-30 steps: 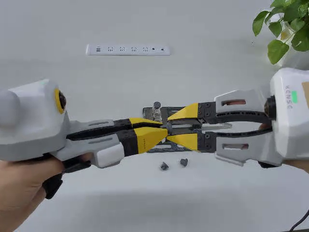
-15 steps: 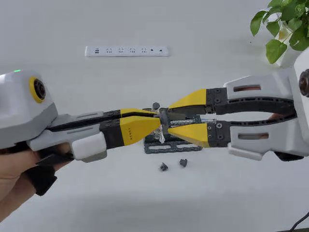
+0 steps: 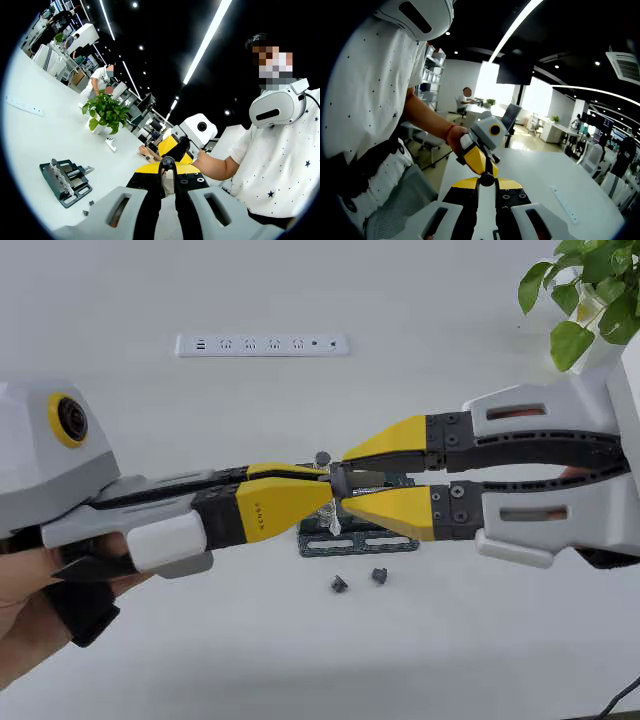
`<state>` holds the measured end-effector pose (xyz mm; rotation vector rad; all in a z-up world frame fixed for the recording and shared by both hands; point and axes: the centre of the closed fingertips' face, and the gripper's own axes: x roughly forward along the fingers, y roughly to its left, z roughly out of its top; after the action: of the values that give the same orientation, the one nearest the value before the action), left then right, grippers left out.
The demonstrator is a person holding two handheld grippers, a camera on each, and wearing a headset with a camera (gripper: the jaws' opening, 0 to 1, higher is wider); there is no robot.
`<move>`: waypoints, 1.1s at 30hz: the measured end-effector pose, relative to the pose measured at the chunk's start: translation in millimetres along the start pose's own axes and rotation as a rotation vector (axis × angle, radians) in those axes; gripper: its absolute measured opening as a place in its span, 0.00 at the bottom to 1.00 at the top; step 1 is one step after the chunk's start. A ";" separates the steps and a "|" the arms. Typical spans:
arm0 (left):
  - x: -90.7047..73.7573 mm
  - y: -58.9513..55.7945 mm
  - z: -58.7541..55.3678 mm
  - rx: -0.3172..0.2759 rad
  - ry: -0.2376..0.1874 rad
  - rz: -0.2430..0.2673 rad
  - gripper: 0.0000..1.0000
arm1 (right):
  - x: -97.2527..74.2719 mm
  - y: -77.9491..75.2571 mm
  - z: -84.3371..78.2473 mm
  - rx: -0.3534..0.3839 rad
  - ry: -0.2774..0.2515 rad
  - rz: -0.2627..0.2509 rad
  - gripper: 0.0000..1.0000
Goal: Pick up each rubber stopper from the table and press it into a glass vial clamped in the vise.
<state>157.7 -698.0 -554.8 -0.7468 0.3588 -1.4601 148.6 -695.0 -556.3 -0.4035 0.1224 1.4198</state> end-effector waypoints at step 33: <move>-2.3 -9.3 3.7 -0.033 -0.011 -0.058 0.05 | 1.2 5.6 13.1 0.039 -0.039 0.031 0.08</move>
<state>152.8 -694.4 -546.6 -0.7971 0.3557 -1.5071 141.3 -688.8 -545.7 -0.3431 0.1246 1.4528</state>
